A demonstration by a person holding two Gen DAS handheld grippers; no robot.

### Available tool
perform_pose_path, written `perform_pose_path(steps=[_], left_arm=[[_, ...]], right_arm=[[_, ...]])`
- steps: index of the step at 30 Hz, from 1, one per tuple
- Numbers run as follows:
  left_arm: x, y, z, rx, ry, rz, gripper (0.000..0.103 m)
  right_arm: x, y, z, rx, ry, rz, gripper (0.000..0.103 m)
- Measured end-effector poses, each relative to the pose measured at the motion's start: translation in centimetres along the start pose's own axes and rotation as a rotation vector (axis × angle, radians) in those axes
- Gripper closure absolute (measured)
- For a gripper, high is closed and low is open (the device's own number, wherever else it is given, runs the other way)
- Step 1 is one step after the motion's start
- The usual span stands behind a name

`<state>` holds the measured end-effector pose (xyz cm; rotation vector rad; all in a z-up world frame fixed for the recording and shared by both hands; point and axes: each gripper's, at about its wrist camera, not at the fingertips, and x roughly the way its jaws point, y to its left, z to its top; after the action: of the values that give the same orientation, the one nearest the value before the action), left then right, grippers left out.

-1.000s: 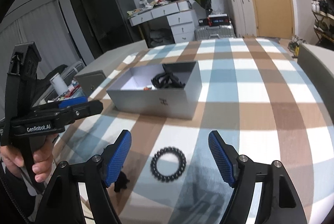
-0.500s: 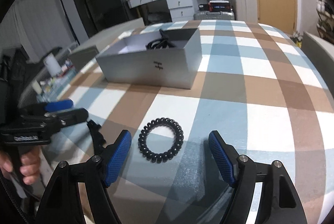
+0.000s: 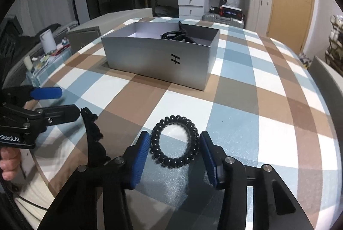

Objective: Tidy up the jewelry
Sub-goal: 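Grasp black coil hair tie with right tool, then grasp black comb headband with left tool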

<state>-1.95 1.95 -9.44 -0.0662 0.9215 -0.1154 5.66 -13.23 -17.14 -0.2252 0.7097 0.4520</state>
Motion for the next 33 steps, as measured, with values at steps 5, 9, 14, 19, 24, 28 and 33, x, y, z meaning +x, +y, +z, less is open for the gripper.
perform_pose_path(steps=[5, 9, 14, 19, 24, 28, 33], left_arm=[[0.0, 0.1, -0.2, 0.007, 0.012, 0.007, 0.019], [-0.1, 0.0, 0.0, 0.010, 0.017, 0.000, 0.019], [-0.6, -0.5, 0.2, 0.018, 0.030, -0.030, 0.019], [-0.4, -1.6, 0.2, 0.027, 0.069, -0.082, 0.019], [0.5, -3.1, 0.4, 0.042, 0.129, -0.135, 0.019], [1.5, -4.0, 0.7, 0.036, 0.178, -0.158, 0.019], [2.7, -4.7, 1.4, 0.034, 0.208, -0.100, 0.019]], right_arm=[[-0.2, 0.4, -0.2, -0.022, -0.013, 0.007, 0.071], [-0.4, -0.4, -0.1, 0.026, -0.027, 0.039, 0.072], [-1.2, -1.7, -0.1, 0.107, -0.068, 0.094, 0.072], [-2.0, -2.6, 0.0, 0.151, -0.103, 0.116, 0.072], [-2.2, -2.8, -0.4, 0.145, -0.106, 0.100, 0.085], [-2.0, -3.0, -0.9, 0.144, -0.081, 0.097, 0.089], [-2.2, -3.3, -1.1, 0.148, -0.083, 0.118, 0.086]])
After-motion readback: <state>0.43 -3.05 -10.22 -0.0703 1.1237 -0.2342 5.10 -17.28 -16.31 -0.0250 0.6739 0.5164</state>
